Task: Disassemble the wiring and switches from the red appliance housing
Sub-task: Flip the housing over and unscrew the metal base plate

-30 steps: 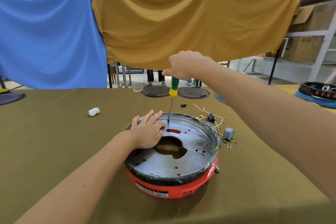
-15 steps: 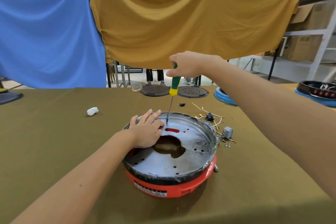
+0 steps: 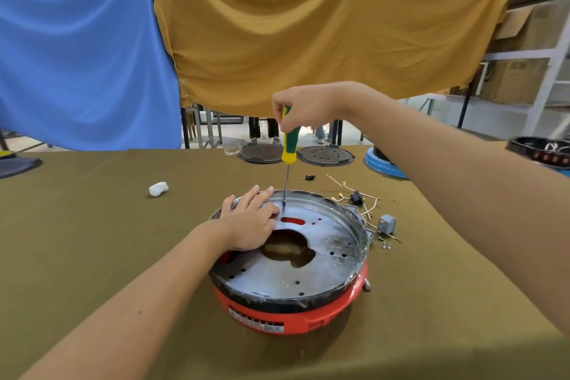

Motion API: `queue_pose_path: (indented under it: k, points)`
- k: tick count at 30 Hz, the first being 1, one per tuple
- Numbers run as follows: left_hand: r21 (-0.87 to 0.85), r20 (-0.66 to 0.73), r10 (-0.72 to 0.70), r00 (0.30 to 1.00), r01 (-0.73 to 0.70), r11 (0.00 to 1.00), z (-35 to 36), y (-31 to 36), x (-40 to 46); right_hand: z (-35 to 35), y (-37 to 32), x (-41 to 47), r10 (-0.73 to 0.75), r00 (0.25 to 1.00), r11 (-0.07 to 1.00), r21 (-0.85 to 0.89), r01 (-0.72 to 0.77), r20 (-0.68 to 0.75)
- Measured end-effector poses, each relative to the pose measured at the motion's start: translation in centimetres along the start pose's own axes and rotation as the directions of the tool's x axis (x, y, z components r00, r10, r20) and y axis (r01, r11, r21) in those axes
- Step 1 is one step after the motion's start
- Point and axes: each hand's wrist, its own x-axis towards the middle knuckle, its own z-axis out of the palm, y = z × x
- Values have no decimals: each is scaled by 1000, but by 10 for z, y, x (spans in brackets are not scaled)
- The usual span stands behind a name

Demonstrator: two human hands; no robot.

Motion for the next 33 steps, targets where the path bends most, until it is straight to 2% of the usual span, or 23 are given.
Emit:
queue_pose_path:
  k: [1,3,6,8,10,12,14,15,17,19,22,24,26,28,30,31,33]
  points:
    - [0,1,0,1000,0,1000,0,0,0,-4,-1,-2,-21,999,994,105,16,48]
    - [4,3,2,1000,-2,1000,0,0,0,-7,-3,-5,-14,997,992,129,4,75]
    - [-1,-3,8,1000,-8,1000,0,-1,0,-1,-5,-1,106,994,991,-89,-103,27]
    - [0,-2,11,1000,-11,1000,0,-1,0,4,-6,1,182,980,937,-290,-196,-75]
    - [8,-1,11,1000,-11,1000,0,-1,1,6,-4,3,151,975,904,-376,-204,-166]
    - [12,-1,13,1000,-13,1000,0,-1,1,3,-4,2,73,993,951,-294,-97,-90]
    - [5,0,14,1000,-14,1000,0,-2,1,-2,-6,-3,-2,1000,1000,-20,2,5]
    - [2,1,14,1000,-14,1000,1,-2,1,-4,-6,-6,-28,999,995,99,24,36]
    - [2,0,15,1000,-15,1000,1,-2,2,-4,-8,-7,-23,999,986,164,15,44]
    - [-1,-4,15,1000,-15,1000,2,-3,3,-1,-9,-4,56,998,997,54,-57,19]
    - [-7,-6,10,1000,-10,1000,4,-4,4,2,-12,-4,224,970,928,-284,-242,-94]
    - [-6,-10,10,1000,-10,1000,4,-5,4,3,-9,-1,183,967,879,-410,-242,-179]
    - [-13,-11,12,1000,-12,1000,4,-5,4,0,-7,-2,98,992,941,-318,-118,-79]
    - [-15,-10,14,1000,-14,1000,5,-4,5,-7,-8,-8,25,999,999,-28,-24,42]
    - [-15,-9,12,1000,-12,1000,4,-4,5,-9,-8,-11,-24,996,989,149,11,87]
    - [-14,-9,11,1000,-11,1000,5,-4,5,-6,-8,-10,-6,998,989,146,-4,66]
    - [-17,-13,12,1000,-12,1000,5,-5,5,-1,-10,-7,76,997,997,-5,-76,14]
